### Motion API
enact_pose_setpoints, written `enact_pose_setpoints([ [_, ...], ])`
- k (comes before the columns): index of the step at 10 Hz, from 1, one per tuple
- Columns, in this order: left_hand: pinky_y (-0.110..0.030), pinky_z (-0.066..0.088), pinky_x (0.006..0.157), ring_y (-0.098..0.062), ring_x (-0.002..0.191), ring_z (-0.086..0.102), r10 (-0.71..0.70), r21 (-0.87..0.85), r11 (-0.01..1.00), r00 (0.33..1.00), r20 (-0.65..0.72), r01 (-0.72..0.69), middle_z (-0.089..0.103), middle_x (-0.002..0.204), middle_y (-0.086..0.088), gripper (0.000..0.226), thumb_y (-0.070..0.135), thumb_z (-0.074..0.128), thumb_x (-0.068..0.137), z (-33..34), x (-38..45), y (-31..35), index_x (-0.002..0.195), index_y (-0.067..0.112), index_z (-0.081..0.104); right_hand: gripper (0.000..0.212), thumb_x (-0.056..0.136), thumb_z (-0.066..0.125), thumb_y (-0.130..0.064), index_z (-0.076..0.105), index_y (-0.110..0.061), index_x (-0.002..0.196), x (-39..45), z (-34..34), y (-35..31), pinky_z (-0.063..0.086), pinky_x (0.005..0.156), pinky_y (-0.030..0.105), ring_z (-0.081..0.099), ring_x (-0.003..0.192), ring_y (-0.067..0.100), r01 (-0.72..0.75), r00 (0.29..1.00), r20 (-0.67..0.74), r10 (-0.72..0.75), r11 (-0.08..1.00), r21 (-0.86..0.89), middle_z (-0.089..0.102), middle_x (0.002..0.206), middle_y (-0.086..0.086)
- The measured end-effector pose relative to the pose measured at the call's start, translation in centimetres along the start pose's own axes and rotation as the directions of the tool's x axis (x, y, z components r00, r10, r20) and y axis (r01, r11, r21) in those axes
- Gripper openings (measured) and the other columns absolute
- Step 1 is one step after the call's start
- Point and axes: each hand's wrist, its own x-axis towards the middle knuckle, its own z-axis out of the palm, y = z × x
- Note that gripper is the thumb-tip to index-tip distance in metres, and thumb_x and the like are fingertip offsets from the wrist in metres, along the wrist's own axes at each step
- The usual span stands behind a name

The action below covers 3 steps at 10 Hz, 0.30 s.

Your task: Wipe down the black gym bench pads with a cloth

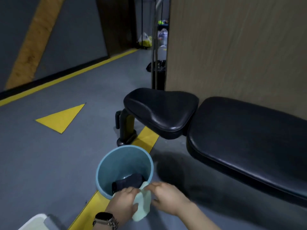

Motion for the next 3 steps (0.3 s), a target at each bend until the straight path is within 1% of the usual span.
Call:
enact_pose_setpoints([
  [1, -0.015, 0.045, 0.083, 0.001, 0.104, 0.058, 0.019, -0.006, 1.000, 0.998, -0.053, -0.019, 0.061, 0.110, 0.020, 0.048, 0.051, 0.040, 0.065, -2.1, 0.9, 2.9, 0.110, 0.042, 0.052, 0.045, 0.088, 0.052, -0.021, 0.052, -0.023, 0.132, -3.4, -4.2, -0.3, 0.041, 0.098, 0.034, 0.049, 0.122, 0.022, -0.041, 0.998, -0.037, 0.046, 0.992, 0.122, 0.054, 0.135, 0.000],
  [2, -0.014, 0.040, 0.087, 0.010, 0.103, 0.053, 0.089, -0.120, 0.989, 0.996, -0.001, -0.089, 0.060, 0.106, 0.026, 0.033, 0.056, 0.039, 0.070, -5.5, 1.8, 7.5, 0.099, 0.051, 0.055, 0.040, 0.081, 0.052, -0.034, 0.062, -0.022, 0.118, -7.0, -8.9, 0.0, 0.045, 0.095, 0.030, 0.058, 0.111, 0.013, -0.021, 0.984, -0.168, 0.068, 0.965, 0.263, 0.064, 0.120, -0.002],
  [3, -0.002, 0.033, 0.079, 0.018, 0.090, 0.051, 0.155, -0.077, 0.985, 0.988, 0.005, -0.154, 0.050, 0.078, 0.042, 0.020, 0.044, 0.050, 0.084, -10.1, 2.3, 13.4, 0.101, 0.049, 0.059, 0.027, 0.085, 0.063, -0.029, 0.067, -0.020, 0.110, -11.5, -13.4, 0.6, 0.046, 0.091, 0.018, 0.061, 0.102, 0.000, -0.045, 0.946, -0.277, 0.168, 0.915, 0.401, 0.070, 0.107, -0.006],
])
